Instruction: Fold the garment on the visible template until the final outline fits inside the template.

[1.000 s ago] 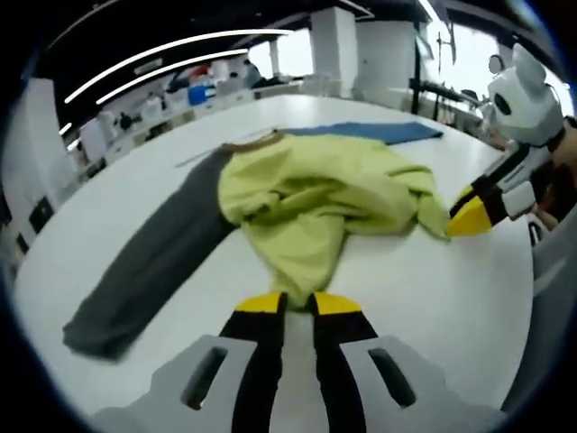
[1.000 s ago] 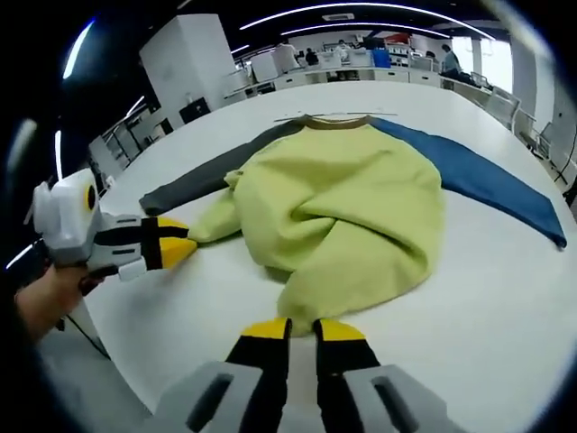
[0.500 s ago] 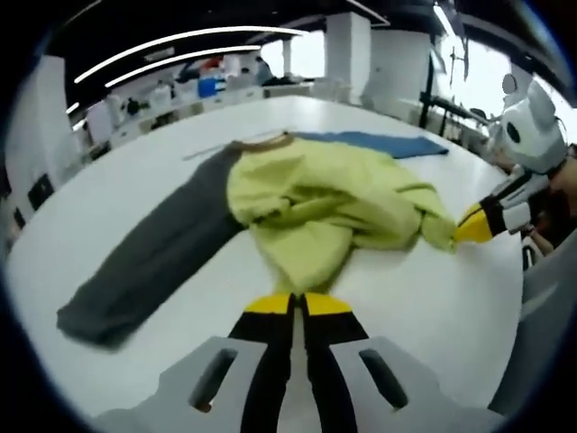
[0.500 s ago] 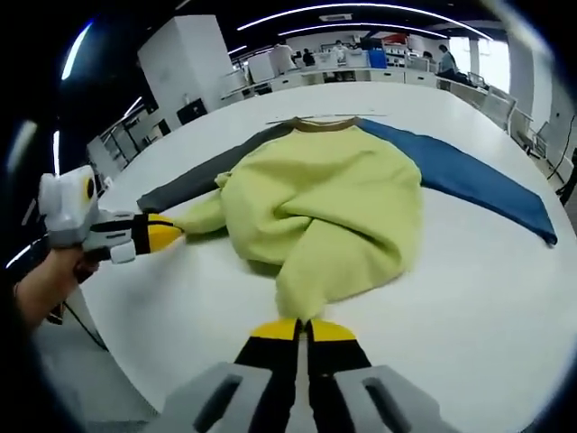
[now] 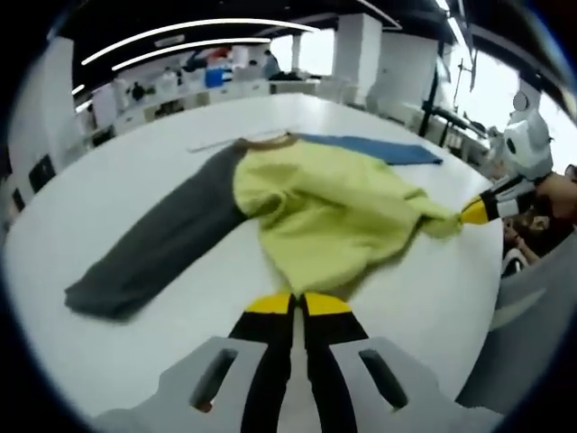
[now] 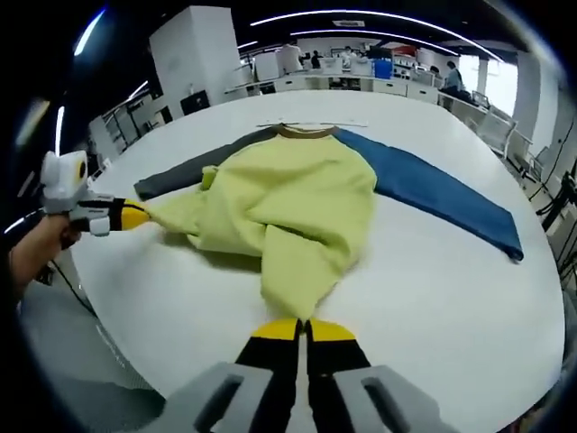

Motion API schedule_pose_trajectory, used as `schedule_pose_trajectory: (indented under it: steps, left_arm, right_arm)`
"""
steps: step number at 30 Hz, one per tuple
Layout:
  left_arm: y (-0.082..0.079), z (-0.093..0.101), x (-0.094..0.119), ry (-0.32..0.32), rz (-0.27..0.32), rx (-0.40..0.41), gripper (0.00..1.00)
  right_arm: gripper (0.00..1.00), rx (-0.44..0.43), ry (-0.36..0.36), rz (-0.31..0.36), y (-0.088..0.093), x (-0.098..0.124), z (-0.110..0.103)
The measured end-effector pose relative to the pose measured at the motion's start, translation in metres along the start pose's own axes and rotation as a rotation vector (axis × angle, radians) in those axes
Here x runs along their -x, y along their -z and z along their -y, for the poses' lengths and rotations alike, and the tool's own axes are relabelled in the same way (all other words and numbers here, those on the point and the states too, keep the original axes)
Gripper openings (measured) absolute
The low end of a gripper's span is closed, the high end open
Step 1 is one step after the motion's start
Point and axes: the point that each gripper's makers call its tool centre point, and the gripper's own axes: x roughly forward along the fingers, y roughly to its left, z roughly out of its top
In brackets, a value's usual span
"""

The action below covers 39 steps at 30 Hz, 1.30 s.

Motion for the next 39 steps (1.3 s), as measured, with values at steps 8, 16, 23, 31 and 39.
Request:
schedule_pose_trajectory:
  steps: [8, 16, 23, 31, 39]
  left_arm:
    - [0.013, 0.01, 0.02, 0.006, -0.026, 0.051, 0.0]
    - [0.024, 0.012, 0.037, -0.005, -0.039, 0.092, 0.0]
    - [0.033, 0.008, 0.046, -0.014, -0.062, 0.11, 0.0]
    - [0.044, 0.008, 0.052, 0.01, -0.105, 0.137, 0.0]
    - [0.051, 0.011, 0.051, 0.015, -0.131, 0.14, 0.01]
  right_arm:
    - [0.0, 0.04, -0.01, -0.019, 0.011, 0.018, 0.013]
    - [0.0, 0.08, -0.027, -0.056, 0.024, 0.027, 0.021]
    - [0.0, 0.075, -0.003, -0.076, 0.031, 0.033, 0.044]
    - [0.0, 0.059, 0.007, -0.108, 0.035, 0.032, 0.065]
    - [0.0, 0.063, -0.017, -0.142, 0.037, 0.029, 0.064]
